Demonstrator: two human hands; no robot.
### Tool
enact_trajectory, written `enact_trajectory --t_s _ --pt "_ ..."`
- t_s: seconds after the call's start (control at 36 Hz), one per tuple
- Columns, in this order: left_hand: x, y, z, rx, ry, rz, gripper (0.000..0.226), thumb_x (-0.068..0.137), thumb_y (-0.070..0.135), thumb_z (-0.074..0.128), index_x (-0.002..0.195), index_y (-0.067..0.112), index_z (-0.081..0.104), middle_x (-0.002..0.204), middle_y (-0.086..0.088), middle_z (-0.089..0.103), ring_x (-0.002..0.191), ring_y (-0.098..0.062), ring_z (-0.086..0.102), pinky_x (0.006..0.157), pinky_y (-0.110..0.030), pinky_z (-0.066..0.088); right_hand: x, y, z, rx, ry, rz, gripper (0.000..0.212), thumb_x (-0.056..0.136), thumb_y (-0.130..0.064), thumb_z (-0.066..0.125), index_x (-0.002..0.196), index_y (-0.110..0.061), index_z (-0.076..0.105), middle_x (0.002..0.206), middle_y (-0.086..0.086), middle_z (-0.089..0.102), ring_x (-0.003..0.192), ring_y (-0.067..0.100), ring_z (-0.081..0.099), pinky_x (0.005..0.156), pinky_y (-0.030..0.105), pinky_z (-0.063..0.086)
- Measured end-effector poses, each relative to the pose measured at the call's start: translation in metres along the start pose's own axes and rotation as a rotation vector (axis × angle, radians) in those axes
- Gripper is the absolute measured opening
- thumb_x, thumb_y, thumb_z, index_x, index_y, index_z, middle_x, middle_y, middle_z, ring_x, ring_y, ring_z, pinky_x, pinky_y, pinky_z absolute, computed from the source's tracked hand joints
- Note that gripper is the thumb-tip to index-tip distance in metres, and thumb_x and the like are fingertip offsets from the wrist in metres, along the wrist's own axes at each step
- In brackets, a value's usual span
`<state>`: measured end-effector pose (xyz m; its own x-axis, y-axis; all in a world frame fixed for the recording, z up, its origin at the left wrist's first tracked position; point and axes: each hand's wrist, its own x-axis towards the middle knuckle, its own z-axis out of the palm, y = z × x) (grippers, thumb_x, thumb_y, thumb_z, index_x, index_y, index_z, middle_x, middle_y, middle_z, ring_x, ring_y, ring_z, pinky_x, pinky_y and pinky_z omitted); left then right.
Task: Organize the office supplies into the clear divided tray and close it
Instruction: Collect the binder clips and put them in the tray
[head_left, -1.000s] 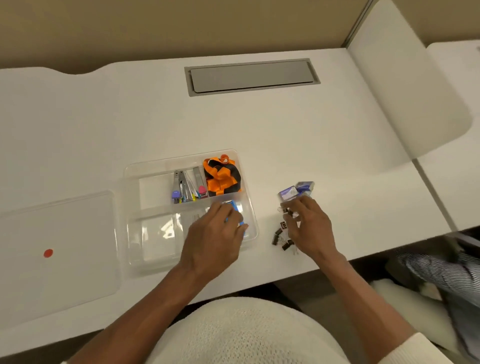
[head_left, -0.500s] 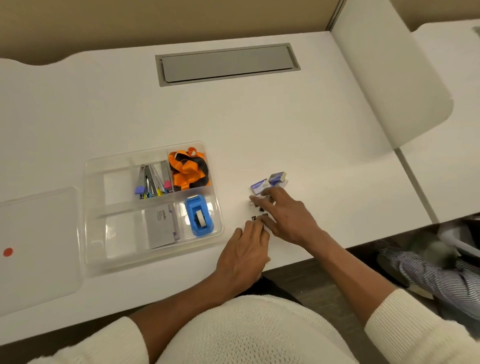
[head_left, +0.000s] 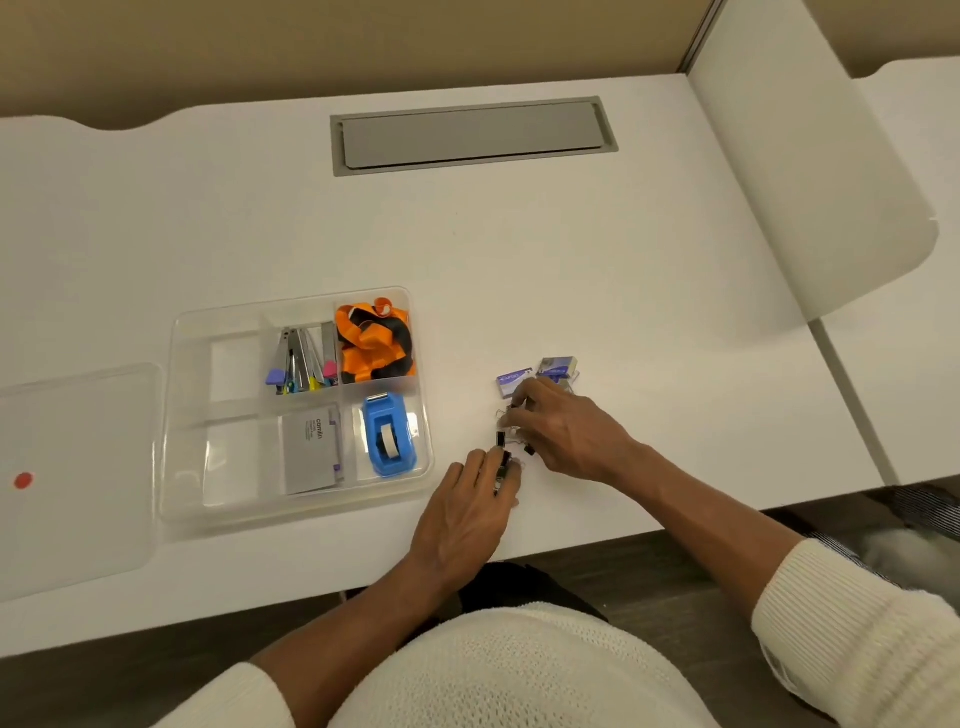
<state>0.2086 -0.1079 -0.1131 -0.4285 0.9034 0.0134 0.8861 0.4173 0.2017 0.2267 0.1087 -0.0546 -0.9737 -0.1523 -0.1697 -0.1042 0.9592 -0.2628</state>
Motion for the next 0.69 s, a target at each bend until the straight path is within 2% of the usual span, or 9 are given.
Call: enact_trajectory --t_s 0.08,0.14,0.22,0.28,0.36,0.47,0.61,0.69 --pt "0.000 -0.003 -0.005 0.011 0.007 -0.044 0.070 0.074 0.028 0.090 0.130 0.006 0.054 0.118 -0.020 0.067 0.096 -0.030 0.068 0.074 -0.039 0.061 -0.004 0.003 -0.005 0.041 -0.004 -0.021 0.038 0.096 -0.024 0.063 0.134 -0.028 0.059 0.132 0.003 0.051 0.113 0.024 0.056 0.067 0.041 0.061" --pt "-0.001 -0.005 -0.005 0.025 0.010 -0.063 0.073 0.073 0.024 0.091 0.132 0.005 0.053 0.120 -0.021 0.068 0.097 -0.032 0.069 0.076 -0.040 0.061 -0.006 0.006 -0.006 0.049 -0.052 -0.040 0.053 0.094 -0.028 0.067 0.144 -0.033 0.050 0.139 0.002 0.046 0.120 0.023 0.054 0.071 0.039 0.061" --pt "-0.003 -0.006 -0.005 0.055 0.015 -0.071 0.071 0.071 0.025 0.092 0.131 0.004 0.061 0.119 -0.020 0.069 0.096 -0.031 0.070 0.076 -0.040 0.061 -0.007 0.008 -0.005 0.017 -0.139 -0.071 0.080 0.087 -0.028 0.076 0.154 -0.040 0.034 0.145 0.003 0.038 0.125 0.023 0.047 0.069 0.036 0.061" --pt "-0.004 -0.006 -0.006 0.056 0.030 -0.068 0.071 0.072 0.025 0.092 0.132 0.004 0.061 0.117 -0.020 0.069 0.093 -0.030 0.070 0.074 -0.040 0.061 -0.003 0.008 -0.005 -0.034 -0.148 -0.093 0.086 0.084 -0.026 0.078 0.154 -0.042 0.032 0.146 0.003 0.036 0.126 0.023 0.045 0.067 0.034 0.060" --pt "-0.003 -0.007 -0.007 0.032 0.043 -0.073 0.072 0.069 0.023 0.094 0.132 0.004 0.064 0.114 -0.020 0.069 0.089 -0.028 0.070 0.069 -0.037 0.061 0.004 0.005 -0.004 -0.062 -0.115 -0.146 0.075 0.086 -0.023 0.077 0.150 -0.039 0.043 0.142 0.004 0.041 0.122 0.023 0.047 0.069 0.034 0.059" --pt "0.001 -0.009 -0.006 0.015 0.051 -0.074 0.067 0.066 0.018 0.095 0.126 0.003 0.069 0.111 -0.020 0.070 0.086 -0.027 0.070 0.065 -0.034 0.062 0.010 0.004 -0.005 -0.008 -0.100 -0.175 0.049 0.089 -0.031 0.075 0.136 -0.032 0.061 0.135 0.004 0.047 0.116 0.022 0.049 0.072 0.039 0.058" --pt "0.003 -0.009 -0.001 -0.011 0.085 -0.122 0.060 0.073 0.013 0.090 0.127 0.005 0.065 0.114 -0.017 0.066 0.097 -0.027 0.062 0.069 -0.033 0.060 0.014 0.002 -0.009 0.036 -0.125 -0.147 0.035 0.089 -0.043 0.069 0.121 -0.028 0.062 0.129 0.001 0.046 0.110 0.019 0.052 0.070 0.042 0.057" --pt "0.004 -0.009 0.000 -0.038 0.100 -0.160 0.061 0.072 0.011 0.090 0.126 0.005 0.062 0.113 -0.015 0.064 0.099 -0.026 0.056 0.072 -0.033 0.060 0.016 -0.001 -0.009 0.087 -0.133 -0.099 0.032 0.087 -0.042 0.068 0.114 -0.027 0.061 0.125 0.000 0.045 0.103 0.019 0.053 0.068 0.042 0.057"
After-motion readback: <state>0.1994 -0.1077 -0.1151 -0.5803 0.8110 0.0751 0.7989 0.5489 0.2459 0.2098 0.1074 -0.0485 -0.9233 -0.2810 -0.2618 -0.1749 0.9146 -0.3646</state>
